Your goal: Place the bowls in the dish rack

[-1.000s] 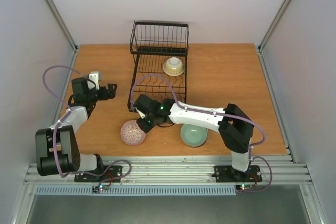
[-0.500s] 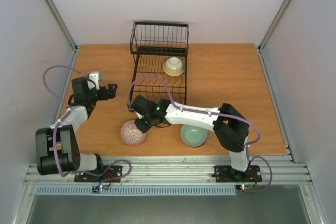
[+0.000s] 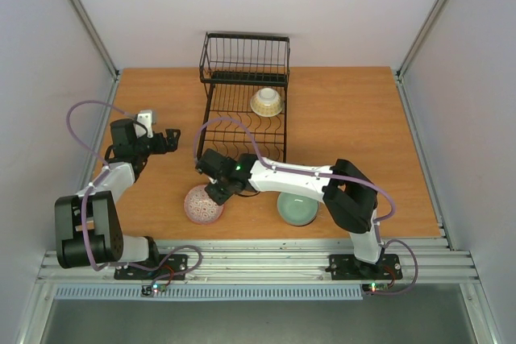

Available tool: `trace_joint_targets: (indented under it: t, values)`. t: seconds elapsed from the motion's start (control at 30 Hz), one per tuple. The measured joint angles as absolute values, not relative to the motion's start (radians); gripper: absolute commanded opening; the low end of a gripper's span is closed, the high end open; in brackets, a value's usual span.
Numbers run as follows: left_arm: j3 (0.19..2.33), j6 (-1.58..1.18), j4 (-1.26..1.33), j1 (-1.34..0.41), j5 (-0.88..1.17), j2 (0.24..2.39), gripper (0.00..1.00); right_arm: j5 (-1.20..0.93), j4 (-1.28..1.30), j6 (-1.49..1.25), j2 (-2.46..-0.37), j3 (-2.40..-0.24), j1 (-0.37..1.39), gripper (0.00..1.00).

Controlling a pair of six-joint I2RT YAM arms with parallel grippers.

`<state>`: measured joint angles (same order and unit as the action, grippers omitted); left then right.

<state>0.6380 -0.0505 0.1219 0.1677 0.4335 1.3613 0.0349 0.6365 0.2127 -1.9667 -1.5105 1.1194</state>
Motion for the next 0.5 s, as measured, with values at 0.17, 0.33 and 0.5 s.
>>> trace_joint_targets:
  t: [0.17, 0.33, 0.5]
  values:
    - [0.638, -0.047, 0.121, 0.168, 0.44, 1.361, 0.99, 0.058, 0.648, 0.218, -1.967, -1.533, 1.137, 0.01]
    - [0.64, -0.043, 0.116, 0.168, 0.456, 1.362, 0.99, 0.086, 0.657, 0.221, -1.96, -1.537, 1.157, 0.01]
    - [0.643, -0.035, 0.105, 0.168, 0.487, 1.361, 0.99, 0.101, 0.673, 0.228, -1.934, -1.537, 1.178, 0.01]
